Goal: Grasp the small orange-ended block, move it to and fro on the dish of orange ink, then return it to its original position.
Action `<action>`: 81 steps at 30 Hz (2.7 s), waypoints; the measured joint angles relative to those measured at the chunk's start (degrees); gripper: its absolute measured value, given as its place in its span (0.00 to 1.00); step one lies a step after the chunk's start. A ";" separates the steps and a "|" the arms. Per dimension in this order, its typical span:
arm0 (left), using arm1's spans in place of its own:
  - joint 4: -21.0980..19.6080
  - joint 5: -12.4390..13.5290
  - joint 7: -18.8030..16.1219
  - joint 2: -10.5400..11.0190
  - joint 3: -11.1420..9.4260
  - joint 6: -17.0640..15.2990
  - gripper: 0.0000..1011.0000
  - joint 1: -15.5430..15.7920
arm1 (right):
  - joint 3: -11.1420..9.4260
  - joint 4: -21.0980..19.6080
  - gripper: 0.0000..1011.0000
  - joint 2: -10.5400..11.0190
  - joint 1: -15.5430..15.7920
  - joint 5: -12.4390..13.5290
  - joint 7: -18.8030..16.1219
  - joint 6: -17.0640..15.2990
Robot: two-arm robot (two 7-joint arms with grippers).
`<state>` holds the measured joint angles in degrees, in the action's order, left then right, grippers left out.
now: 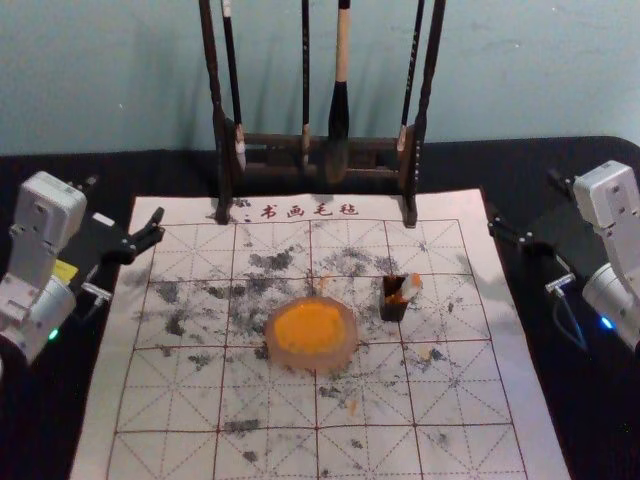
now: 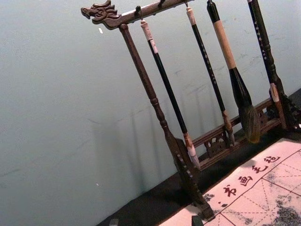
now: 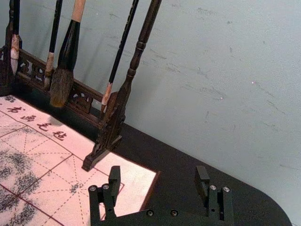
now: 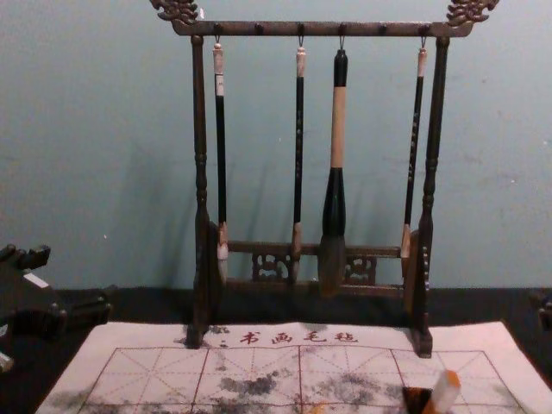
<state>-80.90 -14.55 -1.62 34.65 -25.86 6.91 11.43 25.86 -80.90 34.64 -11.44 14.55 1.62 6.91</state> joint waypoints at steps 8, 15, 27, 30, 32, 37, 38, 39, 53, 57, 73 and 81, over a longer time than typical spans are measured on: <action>0.00 0.00 0.00 0.00 0.00 0.00 0.99 0.00 | 0.00 0.00 0.99 0.00 0.00 0.00 0.00 0.00; 0.00 0.00 0.00 0.00 0.00 0.00 0.99 0.00 | 0.00 0.00 0.99 0.00 0.00 0.00 0.00 0.00; 0.00 0.00 0.00 0.00 0.00 0.00 0.99 0.00 | -1.43 -3.07 0.99 0.66 2.91 1.54 -2.12 -0.91; 0.00 0.00 0.00 0.00 0.00 0.00 0.99 0.00 | -2.10 -5.57 0.99 1.34 5.02 3.20 -3.62 -2.28; 0.00 0.00 0.00 0.00 0.00 0.00 0.99 0.00 | -2.42 -6.99 0.99 1.74 6.26 4.09 -4.41 -3.19; 0.00 0.00 0.00 0.00 0.00 0.00 0.99 0.00 | -3.21 -11.31 0.99 2.89 9.99 6.69 -6.94 -6.19; 0.00 0.00 -0.01 0.00 0.00 0.00 0.99 0.00 | -3.25 -11.96 0.99 3.06 10.51 6.94 -7.30 -6.49; 0.00 0.00 0.00 0.00 0.00 0.00 0.99 0.00 | -3.31 -12.95 0.99 3.35 11.39 7.52 -8.20 -7.24; 0.00 0.00 0.00 0.00 0.00 0.00 0.99 0.00 | -2.00 -18.17 0.99 1.73 13.30 11.09 -15.04 -13.36; 0.00 0.00 0.00 0.00 0.00 0.00 0.99 0.00 | -1.72 -18.19 0.99 -0.64 12.35 11.28 -14.43 -16.02; 0.00 0.00 0.00 0.00 0.00 0.00 0.99 0.00 | -3.49 -15.38 0.99 -10.51 7.87 13.40 -8.64 -27.75; 0.00 0.00 0.00 0.00 0.00 0.00 0.99 0.00 | -4.62 -15.29 0.99 -11.45 7.63 13.95 -9.06 -30.66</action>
<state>-80.90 -14.55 -1.62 34.64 -25.86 6.91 11.43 21.25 -96.19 23.19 -3.80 28.49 -7.43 -23.75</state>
